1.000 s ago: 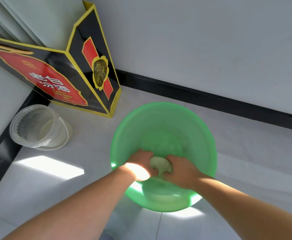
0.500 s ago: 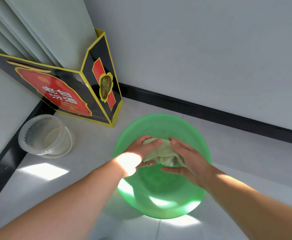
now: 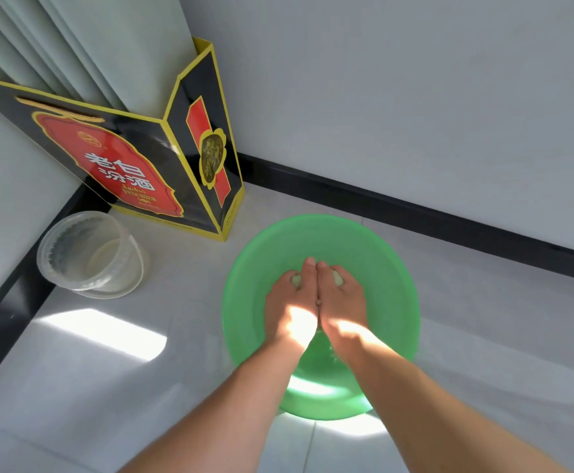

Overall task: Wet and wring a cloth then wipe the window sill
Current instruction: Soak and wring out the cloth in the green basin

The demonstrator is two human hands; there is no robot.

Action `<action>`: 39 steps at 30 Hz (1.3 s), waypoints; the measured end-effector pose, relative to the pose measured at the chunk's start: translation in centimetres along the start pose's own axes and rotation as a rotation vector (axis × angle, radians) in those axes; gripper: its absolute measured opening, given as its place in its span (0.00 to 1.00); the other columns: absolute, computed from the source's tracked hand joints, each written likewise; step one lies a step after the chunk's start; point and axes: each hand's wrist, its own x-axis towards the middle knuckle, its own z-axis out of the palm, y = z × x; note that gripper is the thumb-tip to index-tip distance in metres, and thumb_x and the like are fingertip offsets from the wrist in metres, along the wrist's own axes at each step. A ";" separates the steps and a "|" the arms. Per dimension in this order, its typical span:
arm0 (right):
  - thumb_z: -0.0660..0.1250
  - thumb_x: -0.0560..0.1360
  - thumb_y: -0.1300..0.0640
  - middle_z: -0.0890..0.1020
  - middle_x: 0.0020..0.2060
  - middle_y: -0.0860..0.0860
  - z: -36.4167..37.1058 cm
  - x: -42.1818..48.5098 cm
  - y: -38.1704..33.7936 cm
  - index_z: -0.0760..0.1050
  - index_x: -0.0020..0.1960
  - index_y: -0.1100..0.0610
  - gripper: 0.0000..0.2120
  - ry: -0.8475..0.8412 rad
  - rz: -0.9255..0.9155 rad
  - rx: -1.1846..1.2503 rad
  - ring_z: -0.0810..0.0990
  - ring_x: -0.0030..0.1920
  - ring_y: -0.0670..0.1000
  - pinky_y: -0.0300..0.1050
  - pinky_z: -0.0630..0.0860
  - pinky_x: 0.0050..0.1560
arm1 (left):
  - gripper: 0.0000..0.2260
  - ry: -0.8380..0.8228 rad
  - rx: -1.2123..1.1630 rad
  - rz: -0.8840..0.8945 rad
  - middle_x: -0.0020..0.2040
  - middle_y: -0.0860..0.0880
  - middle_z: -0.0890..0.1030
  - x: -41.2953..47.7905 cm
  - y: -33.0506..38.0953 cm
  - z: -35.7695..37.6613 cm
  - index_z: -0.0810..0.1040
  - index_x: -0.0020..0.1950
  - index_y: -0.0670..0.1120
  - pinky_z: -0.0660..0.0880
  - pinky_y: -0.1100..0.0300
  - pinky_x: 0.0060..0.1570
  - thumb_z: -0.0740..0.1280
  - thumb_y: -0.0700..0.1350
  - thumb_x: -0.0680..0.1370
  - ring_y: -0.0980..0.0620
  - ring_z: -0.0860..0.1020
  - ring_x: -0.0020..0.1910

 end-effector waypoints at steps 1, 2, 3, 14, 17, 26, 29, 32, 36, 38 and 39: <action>0.63 0.80 0.51 0.79 0.28 0.52 0.1 0.1 0.1 0.77 0.40 0.63 0.17 0.002 -0.008 -0.001 0.75 0.28 0.48 0.41 0.71 0.28 | 0.29 -0.004 -0.011 0.007 0.36 0.47 0.83 0.1 -0.1 0.1 0.79 0.37 0.47 0.81 0.48 0.40 0.56 0.71 0.73 0.43 0.83 0.37; 0.63 0.80 0.51 0.78 0.28 0.52 0.2 0.1 0.3 0.76 0.40 0.63 0.17 0.003 -0.016 -0.007 0.75 0.28 0.48 0.42 0.71 0.28 | 0.28 -0.011 -0.014 0.011 0.35 0.47 0.83 0.1 -0.2 0.1 0.79 0.36 0.47 0.81 0.49 0.39 0.57 0.70 0.74 0.43 0.83 0.37; 0.63 0.80 0.51 0.78 0.28 0.52 0.3 0.1 0.6 0.76 0.39 0.63 0.17 0.004 -0.019 -0.011 0.75 0.28 0.49 0.43 0.71 0.29 | 0.28 -0.014 -0.022 0.014 0.35 0.47 0.83 0.1 -0.4 0.1 0.79 0.35 0.47 0.81 0.49 0.39 0.58 0.69 0.75 0.44 0.83 0.37; 0.60 0.81 0.52 0.78 0.32 0.55 -0.1 0.8 1.9 0.74 0.40 0.61 0.16 -0.066 0.063 -0.111 0.76 0.34 0.52 0.51 0.78 0.40 | 0.20 -0.127 -0.004 0.001 0.42 0.45 0.83 0.2 -1.0 -0.3 0.78 0.41 0.47 0.74 0.56 0.40 0.57 0.59 0.82 0.45 0.80 0.41; 0.51 0.83 0.43 0.83 0.42 0.53 -1.8 0.9 0.7 0.77 0.56 0.55 0.21 -0.279 0.128 -0.024 0.82 0.41 0.53 0.51 0.79 0.42 | 0.13 -0.181 -0.098 -0.080 0.42 0.49 0.80 0.7 -0.4 -1.3 0.73 0.51 0.52 0.73 0.60 0.32 0.58 0.60 0.81 0.49 0.78 0.35; 0.58 0.83 0.54 0.79 0.34 0.46 -0.4 0.4 -1.3 0.76 0.44 0.56 0.13 -0.127 -0.151 0.011 0.77 0.37 0.46 0.41 0.75 0.39 | 0.16 -0.055 -0.076 0.290 0.30 0.54 0.77 -0.4 0.2 -0.9 0.69 0.43 0.53 0.70 0.59 0.28 0.59 0.65 0.77 0.52 0.77 0.29; 0.58 0.83 0.50 0.81 0.36 0.51 0.1 0.1 -1.1 0.77 0.45 0.59 0.16 -0.121 -0.112 0.082 0.80 0.40 0.48 0.51 0.78 0.46 | 0.22 -0.012 -0.013 0.277 0.30 0.53 0.80 -0.2 0.3 -0.5 0.73 0.41 0.50 0.74 0.57 0.31 0.55 0.67 0.76 0.53 0.79 0.30; 0.60 0.82 0.52 0.81 0.35 0.56 0.2 0.2 -0.9 0.77 0.46 0.65 0.17 -0.122 -0.069 0.168 0.79 0.38 0.51 0.54 0.78 0.43 | 0.23 -0.023 -0.144 0.222 0.33 0.51 0.83 -0.1 0.3 0.0 0.78 0.41 0.49 0.79 0.52 0.36 0.56 0.67 0.75 0.50 0.82 0.35; 0.62 0.80 0.57 0.79 0.35 0.63 0.4 0.4 -0.3 0.74 0.44 0.68 0.14 -0.119 -0.024 0.185 0.77 0.36 0.54 0.55 0.75 0.37 | 0.21 -0.035 -0.201 0.190 0.33 0.51 0.82 0.0 -0.4 0.5 0.79 0.39 0.49 0.79 0.49 0.37 0.57 0.64 0.74 0.49 0.81 0.35; 0.61 0.79 0.59 0.76 0.32 0.60 0.5 0.5 0.0 0.72 0.40 0.68 0.13 -0.104 0.005 0.168 0.75 0.34 0.53 0.52 0.71 0.34 | 0.21 -0.050 -0.228 0.174 0.29 0.52 0.80 0.0 -0.5 0.5 0.78 0.35 0.49 0.75 0.51 0.34 0.58 0.63 0.74 0.50 0.77 0.31; 0.61 0.78 0.60 0.74 0.31 0.59 0.6 0.6 0.2 0.70 0.39 0.68 0.13 -0.090 0.015 0.150 0.73 0.33 0.52 0.50 0.68 0.33 | 0.20 -0.056 -0.238 0.169 0.27 0.53 0.78 0.0 -0.6 0.5 0.77 0.33 0.49 0.72 0.53 0.33 0.58 0.62 0.74 0.51 0.75 0.29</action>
